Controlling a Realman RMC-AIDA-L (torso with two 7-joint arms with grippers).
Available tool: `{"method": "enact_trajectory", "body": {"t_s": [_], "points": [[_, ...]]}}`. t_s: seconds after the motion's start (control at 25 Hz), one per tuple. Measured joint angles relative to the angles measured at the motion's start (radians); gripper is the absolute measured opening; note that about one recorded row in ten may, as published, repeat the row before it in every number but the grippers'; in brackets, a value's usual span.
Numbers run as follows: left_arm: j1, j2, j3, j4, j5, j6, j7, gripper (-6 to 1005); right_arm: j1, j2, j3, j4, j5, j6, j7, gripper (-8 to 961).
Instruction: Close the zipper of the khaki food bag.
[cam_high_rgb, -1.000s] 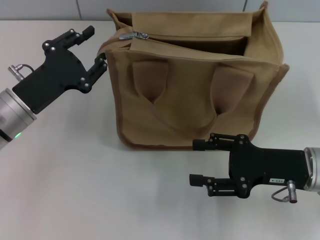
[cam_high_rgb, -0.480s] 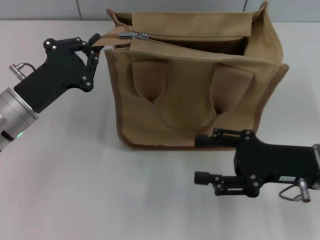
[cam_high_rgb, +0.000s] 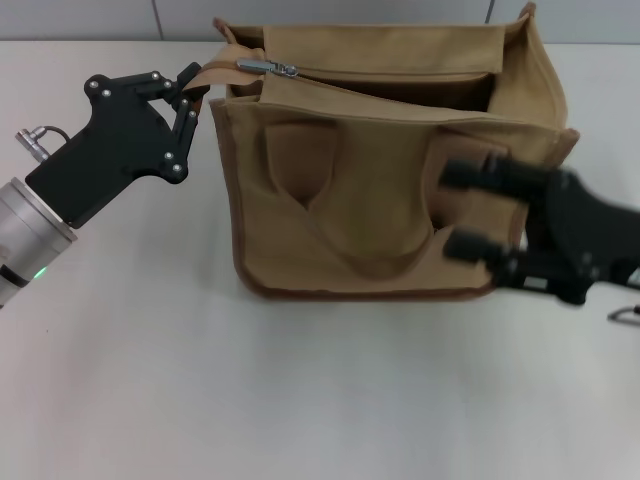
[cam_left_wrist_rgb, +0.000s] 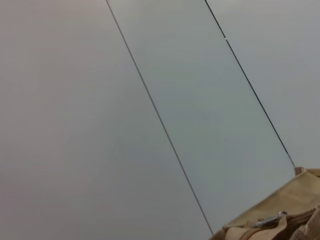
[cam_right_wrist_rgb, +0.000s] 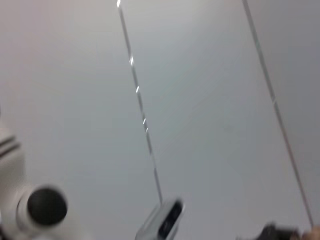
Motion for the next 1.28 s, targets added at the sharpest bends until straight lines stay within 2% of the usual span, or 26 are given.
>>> {"method": "enact_trajectory", "body": {"t_s": [0.08,0.24,0.52,0.68,0.96,1.28], "points": [[0.003,0.0,0.0,0.0,0.0,0.01,0.001,22,0.023,0.002,0.07,0.0,0.001,-0.01,0.043,742],[0.007,0.0,0.0,-0.001,0.0,0.024,0.001,24,0.065,0.003,0.139,-0.007,0.002,0.007,0.093,742],[0.011,0.0,0.0,-0.002,0.0,0.048,0.002,27,0.108,0.012,0.146,-0.154,0.002,0.117,0.177,743],[0.009,0.0,0.0,-0.009,-0.001,0.052,0.002,29,0.157,-0.002,0.112,-0.195,-0.019,0.149,0.29,743],[0.004,0.0,-0.001,-0.015,-0.014,0.052,0.002,33,0.211,-0.018,-0.089,-0.256,-0.024,0.258,0.507,742],[0.002,0.0,-0.001,-0.015,-0.015,0.057,0.002,37,0.258,-0.031,-0.113,-0.26,-0.038,0.282,0.619,743]]}}
